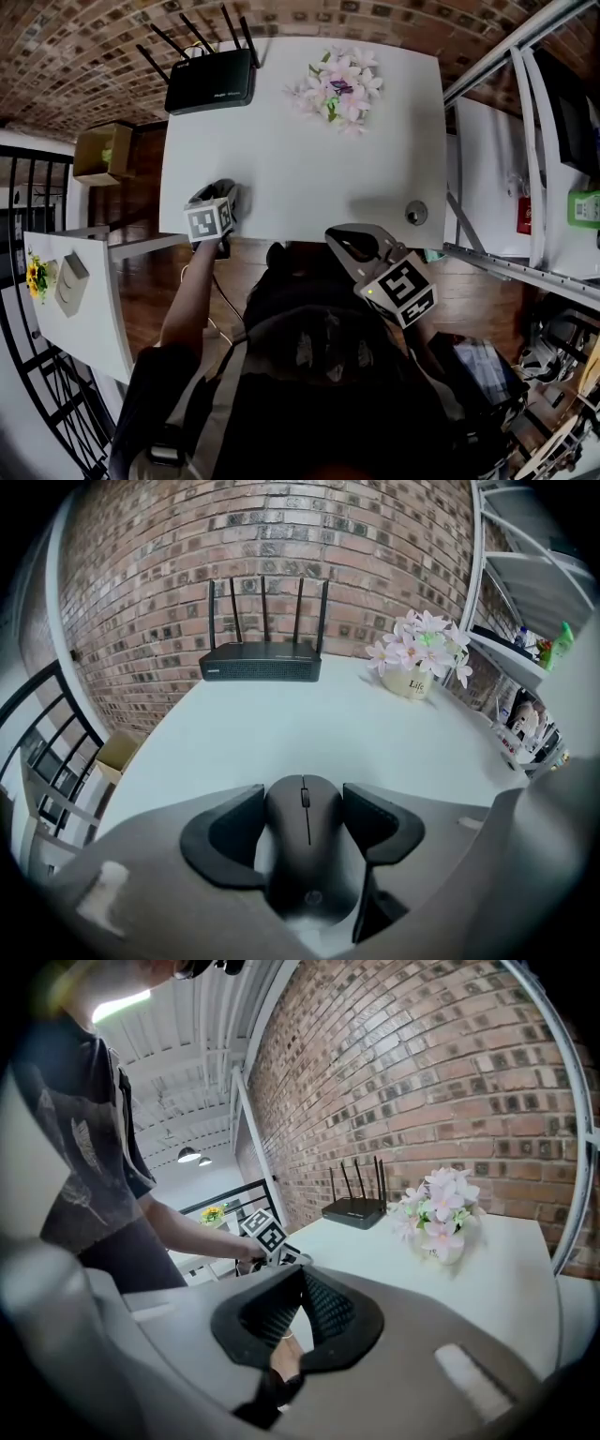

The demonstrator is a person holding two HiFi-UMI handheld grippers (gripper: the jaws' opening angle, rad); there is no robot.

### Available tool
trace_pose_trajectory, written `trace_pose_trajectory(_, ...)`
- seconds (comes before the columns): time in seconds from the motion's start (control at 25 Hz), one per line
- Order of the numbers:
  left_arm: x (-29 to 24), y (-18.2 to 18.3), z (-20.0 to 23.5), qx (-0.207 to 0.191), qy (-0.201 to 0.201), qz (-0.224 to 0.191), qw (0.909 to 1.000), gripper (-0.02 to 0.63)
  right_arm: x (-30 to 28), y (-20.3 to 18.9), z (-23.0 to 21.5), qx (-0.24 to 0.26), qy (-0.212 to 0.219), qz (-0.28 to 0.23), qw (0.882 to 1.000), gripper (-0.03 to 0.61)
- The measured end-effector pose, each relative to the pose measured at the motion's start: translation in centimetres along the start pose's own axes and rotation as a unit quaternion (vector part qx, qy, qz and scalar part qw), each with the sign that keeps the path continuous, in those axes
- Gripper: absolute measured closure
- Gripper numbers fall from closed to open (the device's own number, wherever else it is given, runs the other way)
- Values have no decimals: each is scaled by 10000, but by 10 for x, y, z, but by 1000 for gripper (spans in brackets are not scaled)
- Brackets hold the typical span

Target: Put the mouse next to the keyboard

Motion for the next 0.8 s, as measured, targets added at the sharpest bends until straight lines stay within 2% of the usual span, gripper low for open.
trace_pose_trajectory(0.8, -12, -17, -63, 94, 226, -85, 9997, 348, 56, -35, -35, -36, 174, -10, 9998, 573)
Point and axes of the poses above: the fingertips, and each gripper's own axes: x backward along the fingers, z to its left, y out of its top, the point moved 9 cm from there along x, backward along the fingers, and after that the axes turned 7 degrees about x, right-handed, at the moved point
